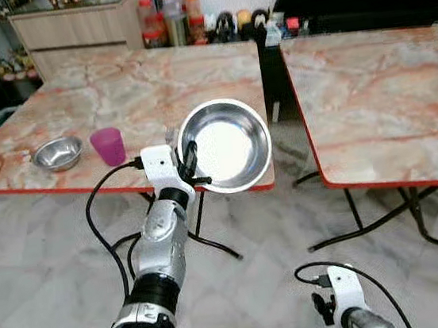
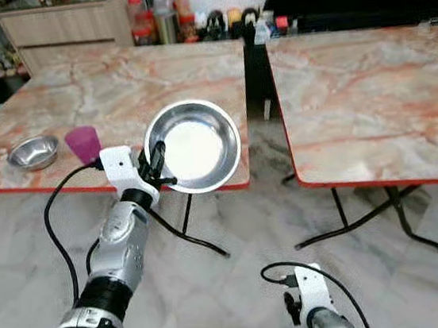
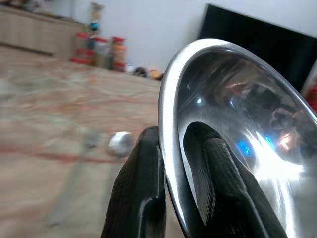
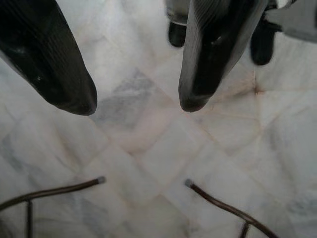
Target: Setting the table
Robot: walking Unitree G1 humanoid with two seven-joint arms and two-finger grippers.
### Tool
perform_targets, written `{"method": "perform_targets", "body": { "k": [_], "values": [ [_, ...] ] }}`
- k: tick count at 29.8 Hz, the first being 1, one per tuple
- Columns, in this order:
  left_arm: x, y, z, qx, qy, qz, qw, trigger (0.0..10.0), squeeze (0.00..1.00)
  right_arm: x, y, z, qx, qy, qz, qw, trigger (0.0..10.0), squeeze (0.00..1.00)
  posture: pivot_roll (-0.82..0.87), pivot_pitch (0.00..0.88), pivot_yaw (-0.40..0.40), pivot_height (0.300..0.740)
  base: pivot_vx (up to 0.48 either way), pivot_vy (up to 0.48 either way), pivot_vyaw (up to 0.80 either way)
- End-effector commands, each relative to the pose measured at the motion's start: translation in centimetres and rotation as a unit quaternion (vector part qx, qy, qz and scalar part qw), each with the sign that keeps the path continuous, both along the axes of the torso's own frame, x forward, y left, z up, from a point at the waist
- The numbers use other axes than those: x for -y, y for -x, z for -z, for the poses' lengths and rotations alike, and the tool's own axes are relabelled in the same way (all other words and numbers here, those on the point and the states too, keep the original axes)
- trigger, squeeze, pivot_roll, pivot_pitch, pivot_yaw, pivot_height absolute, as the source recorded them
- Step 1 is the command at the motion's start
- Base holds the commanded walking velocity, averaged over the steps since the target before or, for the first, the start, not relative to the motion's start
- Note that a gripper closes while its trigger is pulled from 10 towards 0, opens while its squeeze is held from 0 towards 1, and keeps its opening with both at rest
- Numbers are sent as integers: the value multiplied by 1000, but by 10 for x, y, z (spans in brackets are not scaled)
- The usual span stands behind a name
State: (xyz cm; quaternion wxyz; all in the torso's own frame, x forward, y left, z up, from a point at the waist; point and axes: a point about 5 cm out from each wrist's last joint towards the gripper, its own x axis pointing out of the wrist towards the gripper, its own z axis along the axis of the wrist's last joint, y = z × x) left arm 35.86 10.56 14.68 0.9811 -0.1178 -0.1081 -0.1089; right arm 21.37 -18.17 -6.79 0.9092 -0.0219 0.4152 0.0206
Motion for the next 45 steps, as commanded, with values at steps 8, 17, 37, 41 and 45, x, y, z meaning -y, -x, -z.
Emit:
{"method": "perform_targets", "body": {
  "k": [8,17,37,41,45],
  "values": [
    [-2,-1,-4,5,0,1,1000,10000,0,-5,5,3,-8,-4,-3,1000,10000,0,52,15,-12,715,327,0,0],
    [-2,-2,-4,5,-9,2,1000,10000,0,-6,2,2,-9,0,-9,1000,10000,0,56,8,-13,715,328,0,-265],
    [-5,0,-6,13,-4,-5,1000,10000,0,-7,1,1,-4,-4,-3,1000,10000,0,60,39,-20,715,14,0,0],
    [-4,0,-5,12,-3,-5,1000,10000,0,-7,1,1,-4,-2,-5,1000,10000,0,61,40,-21,715,0,0,0],
    [-5,0,-5,11,-4,-5,1000,10000,0,-7,1,1,-4,5,-17,1000,10000,0,61,40,-20,715,0,0,0]
  ]
}}
